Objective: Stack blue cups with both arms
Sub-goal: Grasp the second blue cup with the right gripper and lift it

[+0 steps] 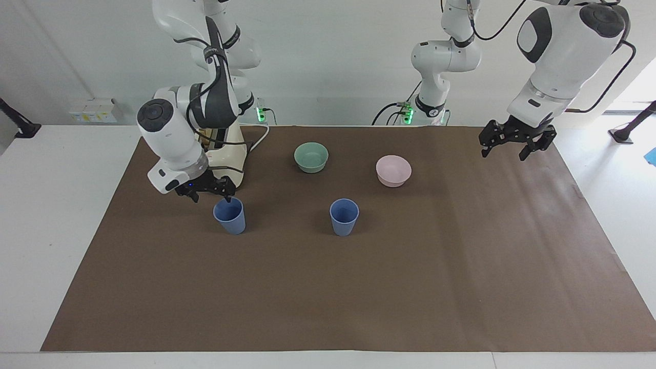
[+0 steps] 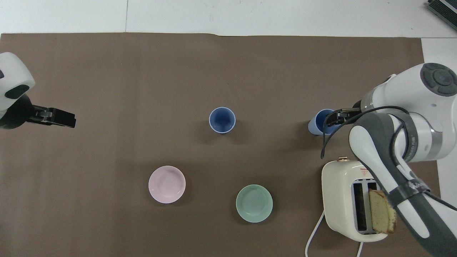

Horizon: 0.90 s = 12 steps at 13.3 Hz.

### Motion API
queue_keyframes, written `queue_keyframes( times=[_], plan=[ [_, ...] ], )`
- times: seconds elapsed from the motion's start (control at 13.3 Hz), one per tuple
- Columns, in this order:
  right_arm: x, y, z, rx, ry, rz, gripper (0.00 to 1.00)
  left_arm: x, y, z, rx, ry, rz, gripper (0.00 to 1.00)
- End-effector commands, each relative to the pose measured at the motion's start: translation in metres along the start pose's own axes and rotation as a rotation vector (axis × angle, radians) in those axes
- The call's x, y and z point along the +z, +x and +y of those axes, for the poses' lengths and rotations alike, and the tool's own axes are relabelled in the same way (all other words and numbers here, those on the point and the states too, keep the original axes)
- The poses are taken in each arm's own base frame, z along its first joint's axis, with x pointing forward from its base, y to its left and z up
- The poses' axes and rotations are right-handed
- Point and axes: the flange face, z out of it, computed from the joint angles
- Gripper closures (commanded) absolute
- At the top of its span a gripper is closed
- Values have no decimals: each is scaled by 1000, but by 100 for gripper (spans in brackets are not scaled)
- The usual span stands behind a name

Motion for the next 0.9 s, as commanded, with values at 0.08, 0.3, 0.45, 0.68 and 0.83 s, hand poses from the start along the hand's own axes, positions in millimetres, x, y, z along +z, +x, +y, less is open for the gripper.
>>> queue_keyframes(
  times=[0.08, 0.3, 0.45, 0.68, 0.83],
  plan=[
    [24, -3, 1, 16, 14, 2, 0, -38, -14, -3, 30, 19, -26, 0],
    [34, -1, 1, 12, 14, -6, 20, -51, -26, -1, 32, 15, -13, 0],
    [34, -1, 1, 12, 14, -6, 78, -50, -26, -3, 20, 13, -13, 0],
    [33, 0, 1, 12, 14, -4, 100, -65, -30, 0, 16, 8, -2, 0],
    [32, 2, 0, 14, 15, -6, 100, -72, -34, 2, 19, 7, -14, 0]
  ],
)
